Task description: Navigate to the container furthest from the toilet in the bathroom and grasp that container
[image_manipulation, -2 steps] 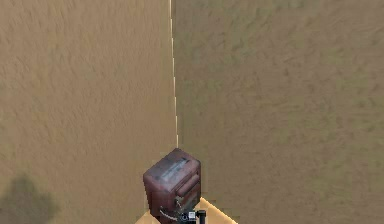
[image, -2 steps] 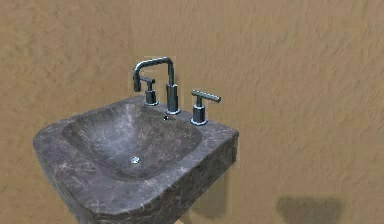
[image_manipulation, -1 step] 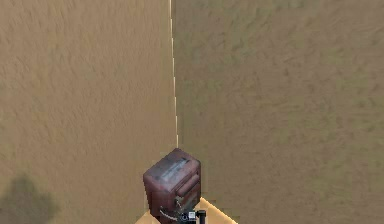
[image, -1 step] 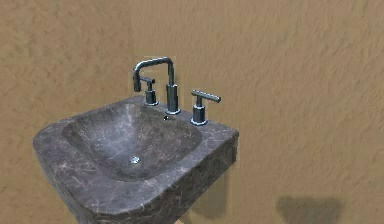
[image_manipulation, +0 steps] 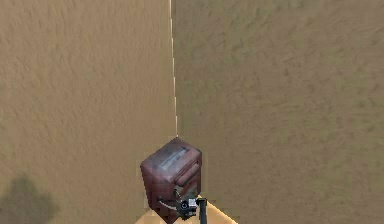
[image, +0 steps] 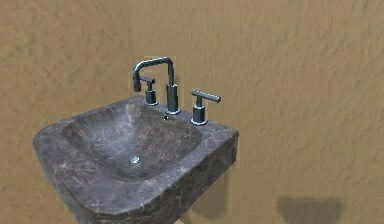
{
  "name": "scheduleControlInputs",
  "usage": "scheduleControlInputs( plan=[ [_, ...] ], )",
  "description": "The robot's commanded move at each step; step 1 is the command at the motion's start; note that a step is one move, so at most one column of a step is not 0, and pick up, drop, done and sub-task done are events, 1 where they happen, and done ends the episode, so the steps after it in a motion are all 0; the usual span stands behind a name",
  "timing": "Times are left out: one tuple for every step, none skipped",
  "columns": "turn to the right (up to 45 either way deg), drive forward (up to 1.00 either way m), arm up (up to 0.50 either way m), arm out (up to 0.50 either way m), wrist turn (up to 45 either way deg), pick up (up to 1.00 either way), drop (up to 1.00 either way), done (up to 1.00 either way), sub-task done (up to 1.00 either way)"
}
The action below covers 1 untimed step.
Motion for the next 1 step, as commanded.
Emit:
scheduleControlInputs(
  plan=[
    [0.0,0.00,0.00,0.00,0.0,0.00,0.00,1.00,0.00]
  ],
)
